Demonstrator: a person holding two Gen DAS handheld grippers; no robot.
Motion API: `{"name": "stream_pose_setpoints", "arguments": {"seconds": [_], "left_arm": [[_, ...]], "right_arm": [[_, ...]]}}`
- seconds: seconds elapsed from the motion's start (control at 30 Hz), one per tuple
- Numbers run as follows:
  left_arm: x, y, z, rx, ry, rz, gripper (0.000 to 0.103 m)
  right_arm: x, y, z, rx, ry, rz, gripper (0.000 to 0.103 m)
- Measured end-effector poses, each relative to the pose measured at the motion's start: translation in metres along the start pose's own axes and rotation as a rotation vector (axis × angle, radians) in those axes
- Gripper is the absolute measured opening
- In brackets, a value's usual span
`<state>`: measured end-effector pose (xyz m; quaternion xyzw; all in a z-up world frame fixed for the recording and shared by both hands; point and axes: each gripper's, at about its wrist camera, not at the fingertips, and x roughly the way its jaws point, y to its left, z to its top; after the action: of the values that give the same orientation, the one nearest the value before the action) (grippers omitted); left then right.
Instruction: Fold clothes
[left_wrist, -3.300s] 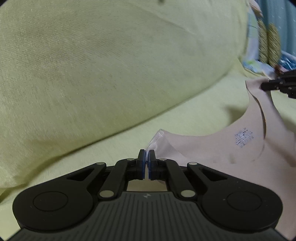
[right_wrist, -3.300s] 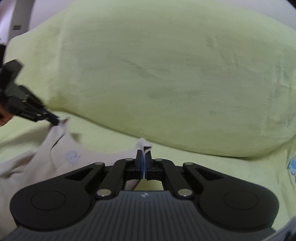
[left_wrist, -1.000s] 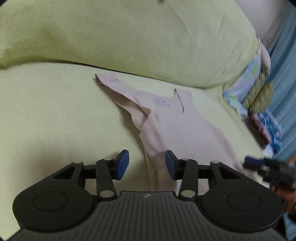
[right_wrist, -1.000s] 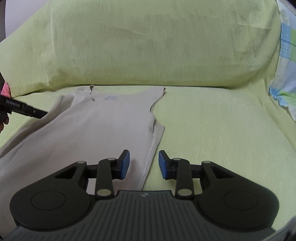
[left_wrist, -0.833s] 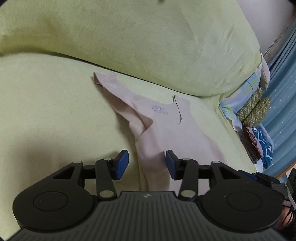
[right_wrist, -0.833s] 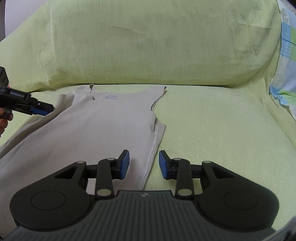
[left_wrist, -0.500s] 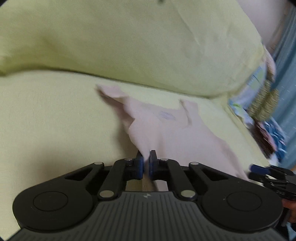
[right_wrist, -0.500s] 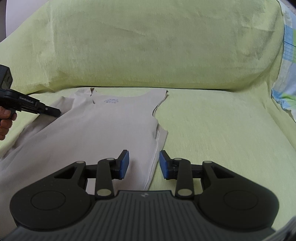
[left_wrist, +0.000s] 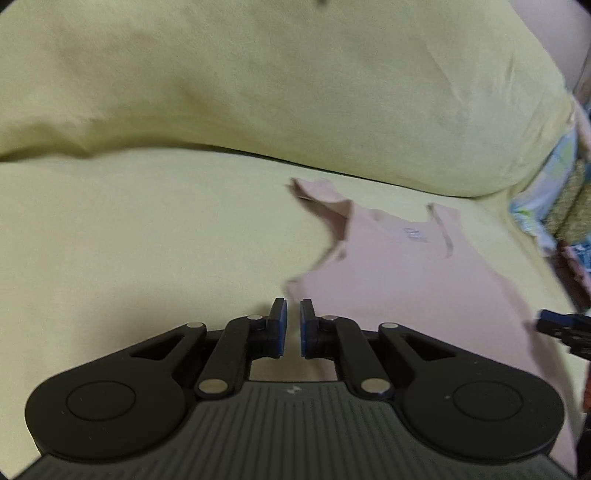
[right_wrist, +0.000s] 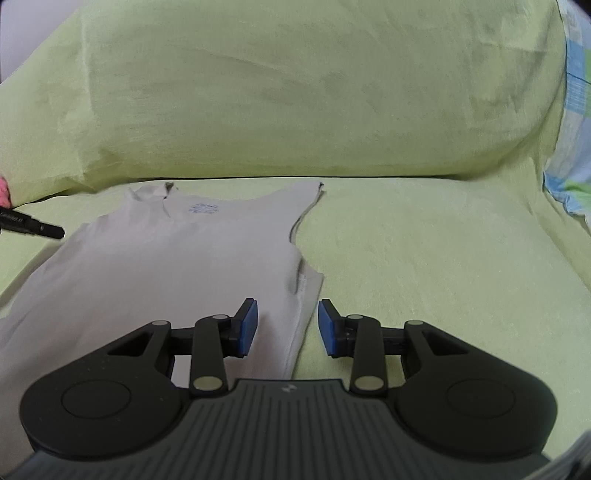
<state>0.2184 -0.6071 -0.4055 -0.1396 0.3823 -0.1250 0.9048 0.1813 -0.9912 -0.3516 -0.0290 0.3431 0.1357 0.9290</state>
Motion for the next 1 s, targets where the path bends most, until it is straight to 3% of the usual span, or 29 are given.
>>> {"name": "stream_pose_setpoints", "arguments": {"seconds": [0.2, 0.4, 0.57, 0.63, 0.8, 1.0], "left_arm": [[0.016, -0.016, 0.002, 0.063, -0.006, -0.011, 0.038], [0.019, -0.018, 0.006, 0.061, -0.035, -0.012, 0.039], [0.021, -0.027, 0.004, 0.136, -0.023, -0.006, 0.039], [0.020, -0.027, 0.005, 0.118, -0.035, -0.003, 0.039], [0.019, -0.019, 0.005, 0.079, -0.052, 0.022, 0.039], [0.019, -0.023, 0.002, 0.106, -0.046, 0.046, 0.039]], "right_arm": [[0.026, -0.009, 0.013, -0.003, 0.032, -0.001, 0.031], [0.032, -0.028, 0.022, 0.098, -0.010, -0.007, 0.031], [0.044, -0.020, 0.023, -0.031, 0.054, 0.042, 0.030], [0.044, -0.014, 0.022, -0.078, 0.049, 0.044, 0.030], [0.031, -0.026, 0.018, 0.026, -0.012, -0.008, 0.031], [0.034, -0.010, 0.009, -0.079, 0.001, 0.018, 0.030]]}}
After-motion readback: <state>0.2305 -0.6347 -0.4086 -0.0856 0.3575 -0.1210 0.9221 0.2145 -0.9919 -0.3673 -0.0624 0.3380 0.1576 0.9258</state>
